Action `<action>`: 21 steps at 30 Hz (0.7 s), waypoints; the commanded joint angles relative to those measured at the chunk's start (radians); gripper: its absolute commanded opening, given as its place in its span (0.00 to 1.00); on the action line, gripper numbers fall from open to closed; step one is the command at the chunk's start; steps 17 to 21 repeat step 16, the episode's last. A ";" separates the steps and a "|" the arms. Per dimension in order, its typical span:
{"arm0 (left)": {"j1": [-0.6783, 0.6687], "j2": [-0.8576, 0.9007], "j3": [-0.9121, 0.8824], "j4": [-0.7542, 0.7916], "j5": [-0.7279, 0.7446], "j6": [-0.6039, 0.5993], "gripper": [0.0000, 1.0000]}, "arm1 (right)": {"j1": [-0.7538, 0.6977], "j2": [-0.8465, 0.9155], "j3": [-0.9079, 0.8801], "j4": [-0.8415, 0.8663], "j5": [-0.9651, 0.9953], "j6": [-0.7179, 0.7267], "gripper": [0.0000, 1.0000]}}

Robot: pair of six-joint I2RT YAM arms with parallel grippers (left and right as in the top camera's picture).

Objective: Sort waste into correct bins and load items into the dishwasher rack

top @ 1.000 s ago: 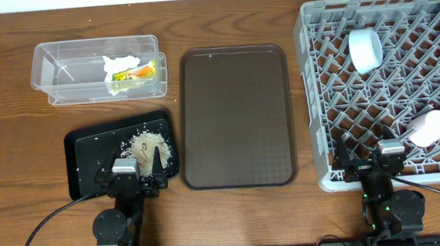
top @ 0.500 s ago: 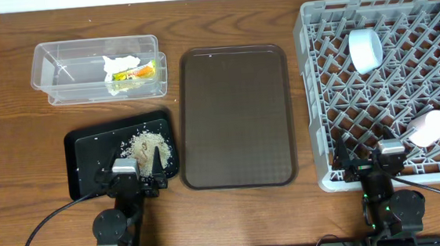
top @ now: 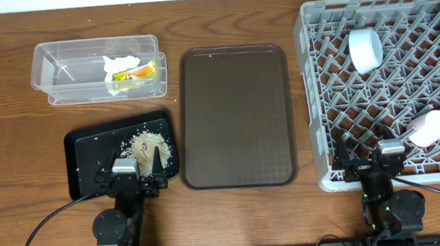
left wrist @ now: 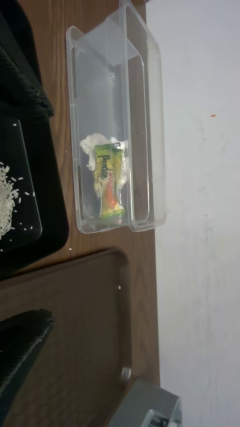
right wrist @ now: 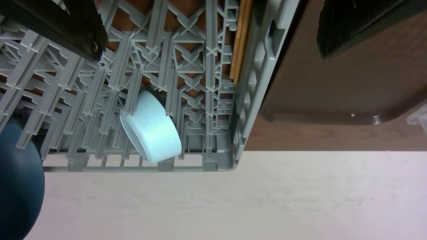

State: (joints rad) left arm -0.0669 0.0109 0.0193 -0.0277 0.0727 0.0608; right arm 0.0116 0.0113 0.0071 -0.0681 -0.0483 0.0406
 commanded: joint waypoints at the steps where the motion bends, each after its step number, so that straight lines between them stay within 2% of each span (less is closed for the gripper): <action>1: 0.004 -0.007 -0.015 -0.035 0.023 0.010 0.93 | 0.016 -0.006 -0.002 -0.004 0.007 -0.002 0.99; 21: 0.004 -0.007 -0.015 -0.035 0.023 0.010 0.92 | 0.016 -0.006 -0.002 -0.004 0.007 -0.002 0.99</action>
